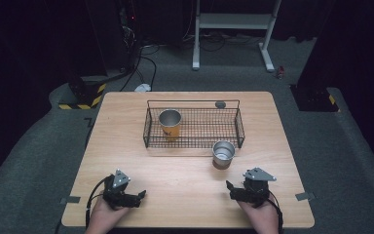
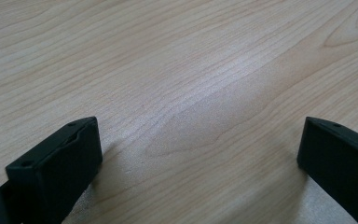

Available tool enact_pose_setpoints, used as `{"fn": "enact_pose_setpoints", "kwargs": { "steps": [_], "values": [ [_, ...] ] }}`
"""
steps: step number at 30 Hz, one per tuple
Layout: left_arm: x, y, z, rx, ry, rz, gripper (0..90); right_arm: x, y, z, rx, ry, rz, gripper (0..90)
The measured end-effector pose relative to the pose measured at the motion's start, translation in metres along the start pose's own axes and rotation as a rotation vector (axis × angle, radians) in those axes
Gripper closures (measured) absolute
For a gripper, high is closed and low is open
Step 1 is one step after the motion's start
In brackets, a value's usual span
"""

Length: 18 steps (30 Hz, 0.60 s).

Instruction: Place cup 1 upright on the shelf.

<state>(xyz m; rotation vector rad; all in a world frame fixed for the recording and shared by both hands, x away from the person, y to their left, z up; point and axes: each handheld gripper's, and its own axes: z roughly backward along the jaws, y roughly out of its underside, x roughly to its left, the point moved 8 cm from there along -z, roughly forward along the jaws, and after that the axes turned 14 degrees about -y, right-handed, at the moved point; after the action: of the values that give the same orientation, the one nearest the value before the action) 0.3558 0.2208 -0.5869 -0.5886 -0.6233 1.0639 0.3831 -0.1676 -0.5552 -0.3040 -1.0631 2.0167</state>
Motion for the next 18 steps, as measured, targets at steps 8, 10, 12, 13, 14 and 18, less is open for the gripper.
{"fn": "enact_pose_setpoints", "kwargs": {
  "steps": [8, 10, 12, 13, 14, 18],
  "values": [
    [0.0, 0.0, 0.0, 0.0, 0.001, 0.004, 0.1, 0.006, -0.007, -0.002, -0.014, 0.0, 0.014, 10.0],
    [0.001, 0.0, 0.0, -0.004, -0.005, -0.007, 0.1, 0.007, -0.008, -0.004, -0.007, 0.006, 0.025, 10.0],
    [0.0, 0.001, 0.001, -0.003, -0.001, 0.007, 0.1, 0.006, -0.009, -0.007, -0.003, 0.016, 0.03, 10.0],
    [0.0, 0.001, 0.001, -0.003, -0.001, 0.012, 0.1, 0.006, -0.01, -0.008, 0.002, 0.017, 0.028, 10.0],
    [0.0, 0.001, 0.001, -0.003, -0.003, 0.013, 0.1, 0.006, -0.01, -0.009, 0.005, 0.019, 0.023, 10.1],
    [0.0, 0.001, 0.001, -0.003, -0.003, 0.013, 0.1, 0.006, -0.016, -0.01, -0.015, 0.02, 0.023, 10.1]
  ]
}}
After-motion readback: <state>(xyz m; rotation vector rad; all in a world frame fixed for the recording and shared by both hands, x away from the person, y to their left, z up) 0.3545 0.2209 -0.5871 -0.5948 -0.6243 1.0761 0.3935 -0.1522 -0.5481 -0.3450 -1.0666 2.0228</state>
